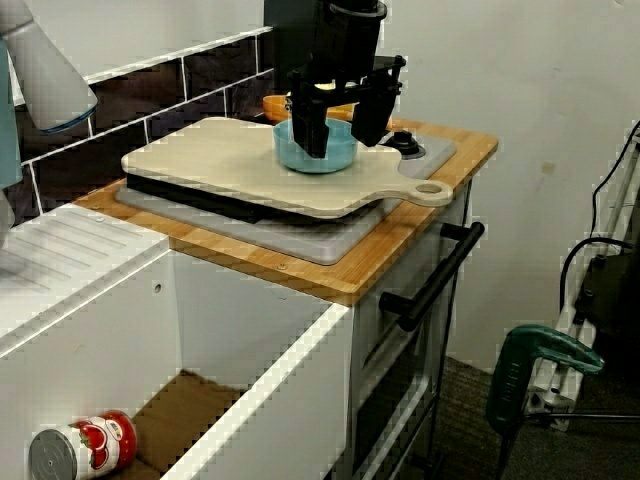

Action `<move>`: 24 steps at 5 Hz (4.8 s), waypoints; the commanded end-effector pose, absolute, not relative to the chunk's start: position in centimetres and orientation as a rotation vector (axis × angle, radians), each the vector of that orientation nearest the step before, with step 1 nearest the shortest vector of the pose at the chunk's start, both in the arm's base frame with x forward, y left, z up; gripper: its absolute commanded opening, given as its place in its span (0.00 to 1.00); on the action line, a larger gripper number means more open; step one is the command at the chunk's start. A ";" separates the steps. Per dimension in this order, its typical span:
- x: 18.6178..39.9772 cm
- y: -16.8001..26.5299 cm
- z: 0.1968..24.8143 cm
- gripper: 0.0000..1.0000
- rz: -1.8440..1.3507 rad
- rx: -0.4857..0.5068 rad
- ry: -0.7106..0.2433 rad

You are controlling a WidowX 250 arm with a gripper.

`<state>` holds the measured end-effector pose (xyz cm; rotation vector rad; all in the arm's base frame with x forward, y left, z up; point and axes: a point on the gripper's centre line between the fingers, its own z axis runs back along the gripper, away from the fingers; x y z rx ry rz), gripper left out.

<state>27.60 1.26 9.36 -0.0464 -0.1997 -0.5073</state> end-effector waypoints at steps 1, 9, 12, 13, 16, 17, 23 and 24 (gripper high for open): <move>28.2 2.1 10.6 0.00 -0.491 -0.003 -0.249; 29.3 4.1 11.0 1.00 -0.412 0.001 -0.246; 27.7 3.3 10.7 1.00 -0.447 0.005 -0.255; 27.6 3.3 10.8 1.00 -0.448 -0.001 -0.256; 27.2 2.3 10.2 1.00 -0.451 -0.008 -0.258; 27.3 1.8 9.8 1.00 -0.411 0.023 -0.270; 27.4 -0.3 9.6 1.00 -0.244 0.034 -0.306; 27.6 -0.8 9.5 1.00 -0.213 0.034 -0.321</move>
